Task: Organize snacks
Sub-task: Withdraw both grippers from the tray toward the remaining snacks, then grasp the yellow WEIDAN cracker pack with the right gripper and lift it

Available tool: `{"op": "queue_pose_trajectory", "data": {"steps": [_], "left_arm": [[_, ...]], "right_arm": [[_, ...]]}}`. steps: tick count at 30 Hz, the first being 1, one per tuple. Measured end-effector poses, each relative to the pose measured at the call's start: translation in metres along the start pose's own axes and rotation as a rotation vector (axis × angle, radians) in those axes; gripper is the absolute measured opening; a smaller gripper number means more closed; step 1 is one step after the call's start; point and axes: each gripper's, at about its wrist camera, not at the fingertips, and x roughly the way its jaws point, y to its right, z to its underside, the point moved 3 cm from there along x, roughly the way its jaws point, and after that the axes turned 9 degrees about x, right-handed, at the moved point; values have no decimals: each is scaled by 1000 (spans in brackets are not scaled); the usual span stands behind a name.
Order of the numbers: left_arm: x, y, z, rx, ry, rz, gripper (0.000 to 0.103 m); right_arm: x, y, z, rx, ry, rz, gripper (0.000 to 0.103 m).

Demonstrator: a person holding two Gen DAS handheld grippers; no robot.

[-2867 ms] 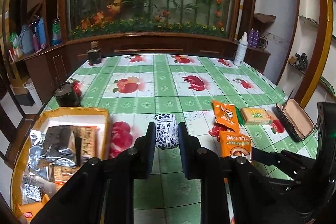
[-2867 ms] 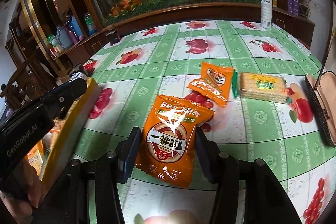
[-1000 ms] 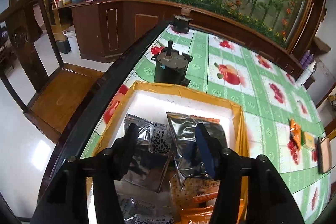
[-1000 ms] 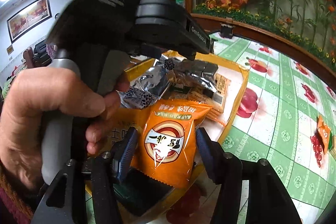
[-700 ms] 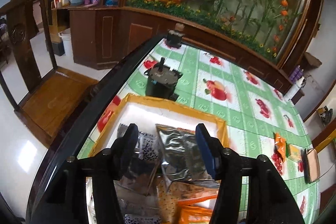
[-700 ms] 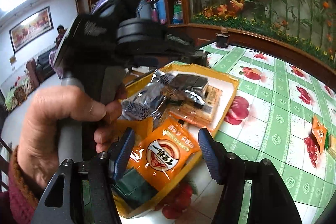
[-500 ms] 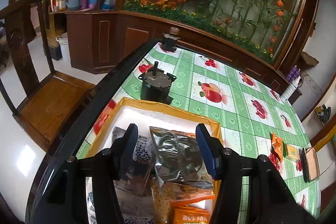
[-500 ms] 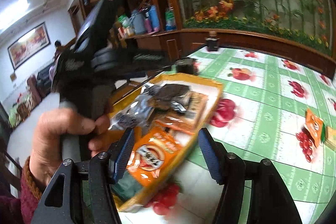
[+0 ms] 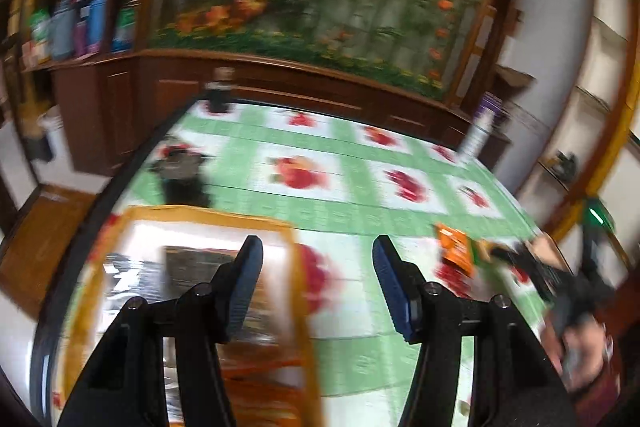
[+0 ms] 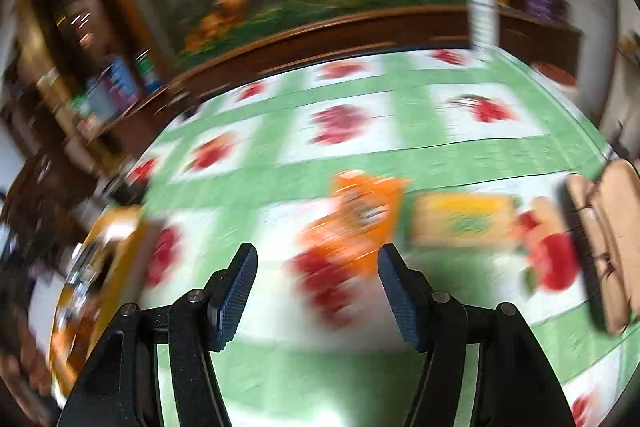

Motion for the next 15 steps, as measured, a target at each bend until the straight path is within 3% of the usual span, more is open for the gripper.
{"op": "queue_pose_trajectory", "data": {"steps": [1,4,8,12,15], "left_arm": [[2,10,2,24,-5,22,56],[10,38,6,90,-38,68,56],[19,63,14,158,-75,80,56],[26,66,18,163,-104,85,56],[28,66,23,165,-123,78,56]], "right_arm": [[6,18,-11,25,10,67,67],[18,56,-35,89,45,160,66],[44,85,-46,202,-13,189,66],[59,71,-43,200,-22,174,68],[67,34,-27,86,-46,131,68]]}}
